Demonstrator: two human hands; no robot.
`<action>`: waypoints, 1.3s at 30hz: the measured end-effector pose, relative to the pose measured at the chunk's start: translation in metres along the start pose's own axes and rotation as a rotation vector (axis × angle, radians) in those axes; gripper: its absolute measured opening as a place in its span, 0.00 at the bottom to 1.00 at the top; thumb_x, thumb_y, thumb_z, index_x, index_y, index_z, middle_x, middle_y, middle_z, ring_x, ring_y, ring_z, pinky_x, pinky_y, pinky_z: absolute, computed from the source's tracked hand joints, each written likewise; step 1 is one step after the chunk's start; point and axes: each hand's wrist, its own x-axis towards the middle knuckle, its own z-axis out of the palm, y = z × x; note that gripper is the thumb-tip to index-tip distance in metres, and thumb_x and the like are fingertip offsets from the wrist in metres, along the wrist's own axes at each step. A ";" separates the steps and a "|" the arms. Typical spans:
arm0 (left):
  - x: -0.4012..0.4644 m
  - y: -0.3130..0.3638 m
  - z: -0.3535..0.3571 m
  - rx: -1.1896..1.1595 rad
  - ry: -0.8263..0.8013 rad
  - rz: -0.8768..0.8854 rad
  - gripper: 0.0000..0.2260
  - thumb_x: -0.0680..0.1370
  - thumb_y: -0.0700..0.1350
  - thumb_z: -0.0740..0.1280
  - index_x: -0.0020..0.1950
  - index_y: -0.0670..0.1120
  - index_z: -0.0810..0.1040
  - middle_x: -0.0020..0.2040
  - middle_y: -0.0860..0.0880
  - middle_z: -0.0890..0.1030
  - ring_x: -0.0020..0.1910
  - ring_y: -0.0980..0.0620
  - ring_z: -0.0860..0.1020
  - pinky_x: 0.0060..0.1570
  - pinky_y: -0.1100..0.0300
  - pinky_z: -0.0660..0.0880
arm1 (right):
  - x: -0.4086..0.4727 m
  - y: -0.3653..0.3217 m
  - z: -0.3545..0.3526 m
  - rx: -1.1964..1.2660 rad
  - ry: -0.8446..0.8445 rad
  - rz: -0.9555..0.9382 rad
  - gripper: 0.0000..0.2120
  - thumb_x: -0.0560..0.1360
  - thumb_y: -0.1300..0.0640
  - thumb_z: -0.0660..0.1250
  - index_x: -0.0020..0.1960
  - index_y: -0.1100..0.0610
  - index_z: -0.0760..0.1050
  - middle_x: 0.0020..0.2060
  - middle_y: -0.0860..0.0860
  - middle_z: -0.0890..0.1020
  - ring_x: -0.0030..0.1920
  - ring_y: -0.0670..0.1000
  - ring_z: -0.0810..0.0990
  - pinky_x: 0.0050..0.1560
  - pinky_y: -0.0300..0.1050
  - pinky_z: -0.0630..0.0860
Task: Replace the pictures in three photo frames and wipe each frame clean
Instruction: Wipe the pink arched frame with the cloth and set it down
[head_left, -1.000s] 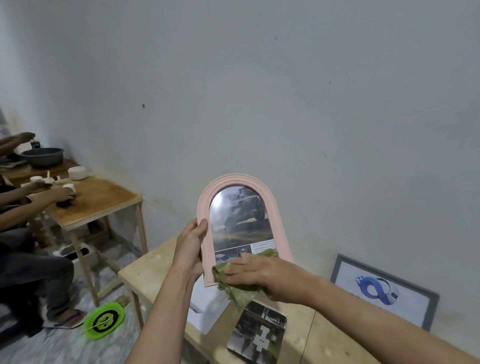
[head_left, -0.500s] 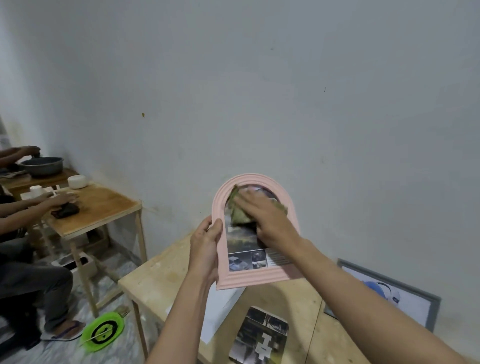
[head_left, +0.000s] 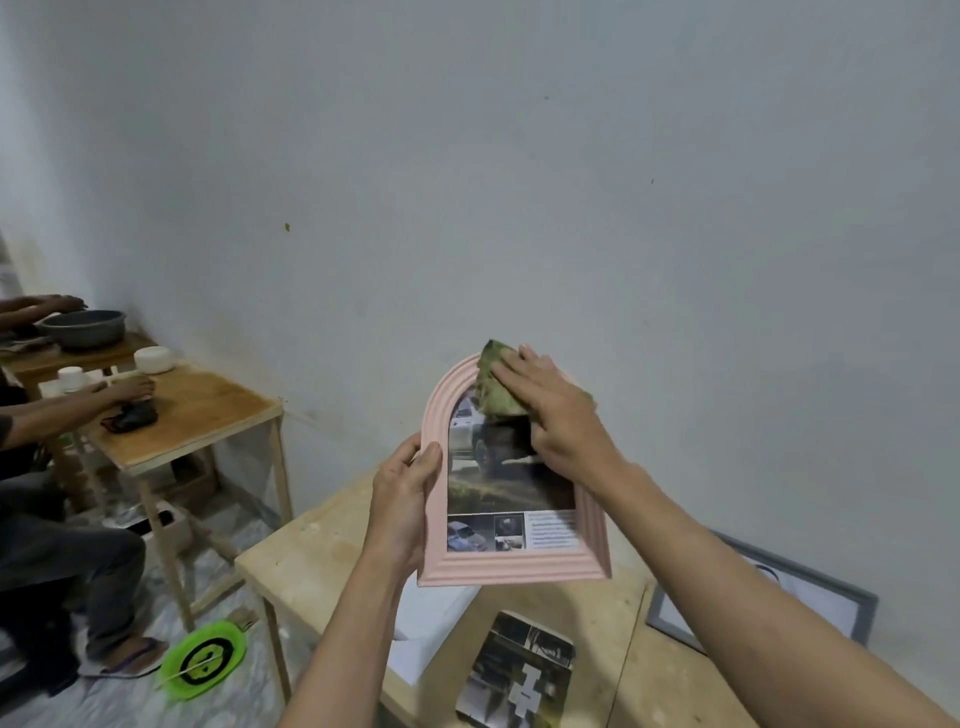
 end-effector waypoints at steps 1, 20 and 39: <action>0.001 0.001 -0.001 -0.021 0.020 0.013 0.08 0.81 0.41 0.64 0.57 0.44 0.82 0.47 0.35 0.84 0.45 0.37 0.81 0.51 0.38 0.77 | -0.001 -0.001 0.008 -0.030 -0.075 -0.051 0.39 0.61 0.71 0.52 0.71 0.57 0.69 0.73 0.53 0.66 0.75 0.52 0.60 0.77 0.43 0.49; 0.009 0.015 0.005 -0.156 0.028 0.076 0.10 0.80 0.38 0.64 0.56 0.41 0.83 0.54 0.36 0.84 0.52 0.39 0.82 0.58 0.44 0.75 | 0.000 -0.041 0.027 -0.007 -0.071 -0.101 0.36 0.64 0.70 0.54 0.72 0.58 0.68 0.73 0.54 0.67 0.75 0.51 0.60 0.76 0.51 0.53; 0.007 0.013 0.003 -0.036 -0.029 -0.023 0.14 0.84 0.47 0.61 0.59 0.38 0.78 0.51 0.34 0.84 0.48 0.38 0.82 0.54 0.41 0.78 | -0.002 -0.066 -0.001 0.302 0.058 -0.002 0.34 0.61 0.71 0.55 0.66 0.58 0.75 0.64 0.51 0.78 0.67 0.46 0.73 0.70 0.43 0.66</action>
